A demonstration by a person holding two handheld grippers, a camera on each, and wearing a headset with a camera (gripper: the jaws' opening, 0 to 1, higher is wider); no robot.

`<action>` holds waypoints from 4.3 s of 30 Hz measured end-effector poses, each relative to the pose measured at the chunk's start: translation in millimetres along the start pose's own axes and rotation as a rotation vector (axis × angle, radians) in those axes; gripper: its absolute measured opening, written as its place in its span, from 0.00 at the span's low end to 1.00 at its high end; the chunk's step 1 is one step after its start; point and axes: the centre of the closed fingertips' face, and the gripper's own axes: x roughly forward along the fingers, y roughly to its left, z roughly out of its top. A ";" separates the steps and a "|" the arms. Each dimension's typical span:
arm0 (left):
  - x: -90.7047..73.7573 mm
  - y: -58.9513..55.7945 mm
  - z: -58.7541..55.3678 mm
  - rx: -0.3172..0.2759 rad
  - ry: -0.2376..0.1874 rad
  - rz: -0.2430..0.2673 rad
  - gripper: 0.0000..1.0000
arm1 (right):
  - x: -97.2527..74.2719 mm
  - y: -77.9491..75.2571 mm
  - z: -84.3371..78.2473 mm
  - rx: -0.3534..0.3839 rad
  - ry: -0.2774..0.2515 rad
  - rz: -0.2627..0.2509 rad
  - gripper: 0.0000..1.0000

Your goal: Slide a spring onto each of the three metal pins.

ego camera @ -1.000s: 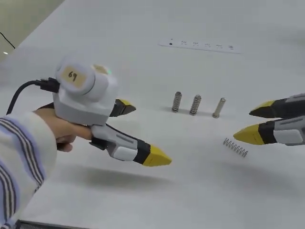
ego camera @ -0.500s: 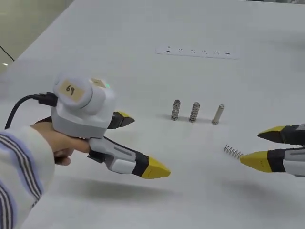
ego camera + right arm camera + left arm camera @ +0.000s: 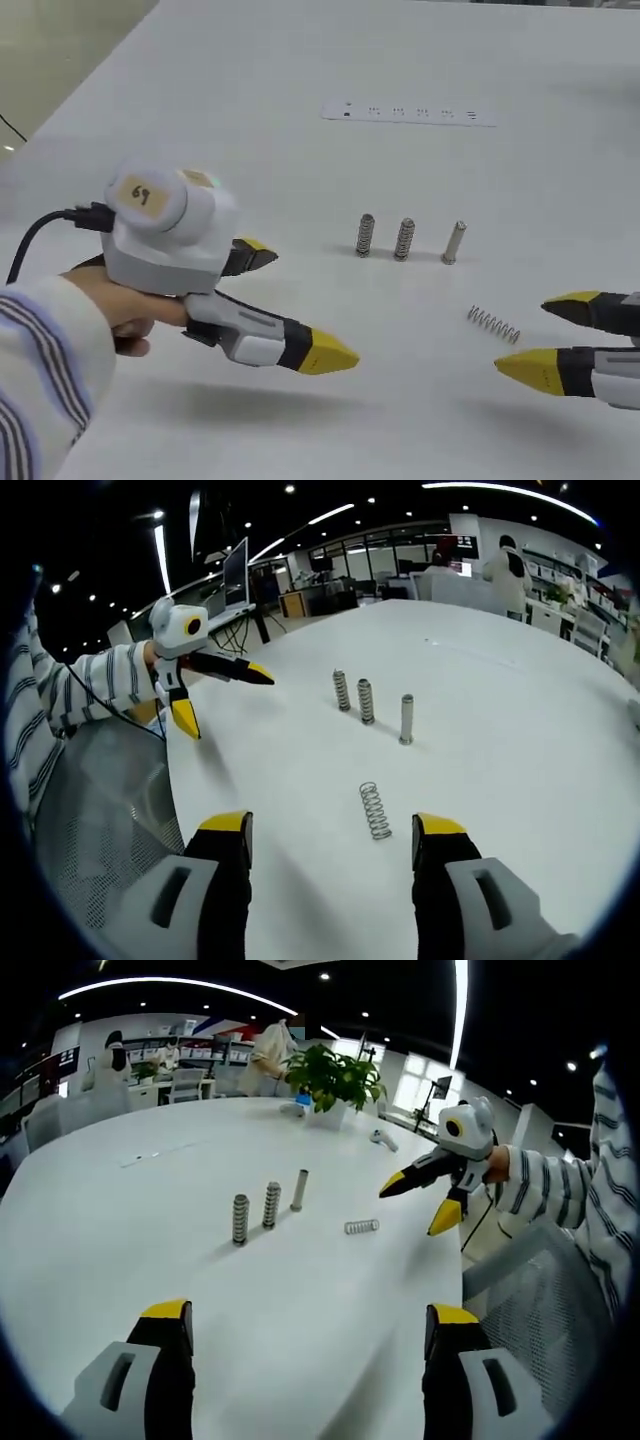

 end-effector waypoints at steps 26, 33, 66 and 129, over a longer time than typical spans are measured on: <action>3.8 -2.5 -7.2 -0.024 0.025 -0.013 0.91 | -10.4 1.4 -16.1 0.075 -0.061 -0.043 0.96; 0.7 1.5 -5.7 -0.025 0.015 -0.003 0.91 | -10.7 3.2 -20.0 0.065 -0.048 -0.045 1.00; 50.4 -35.0 42.6 0.123 0.026 -0.220 0.69 | -28.1 0.4 -24.0 0.099 -0.055 -0.077 0.97; 160.3 -88.7 48.4 0.537 0.266 -0.463 0.44 | -28.2 -1.0 -26.7 0.099 -0.024 -0.064 0.91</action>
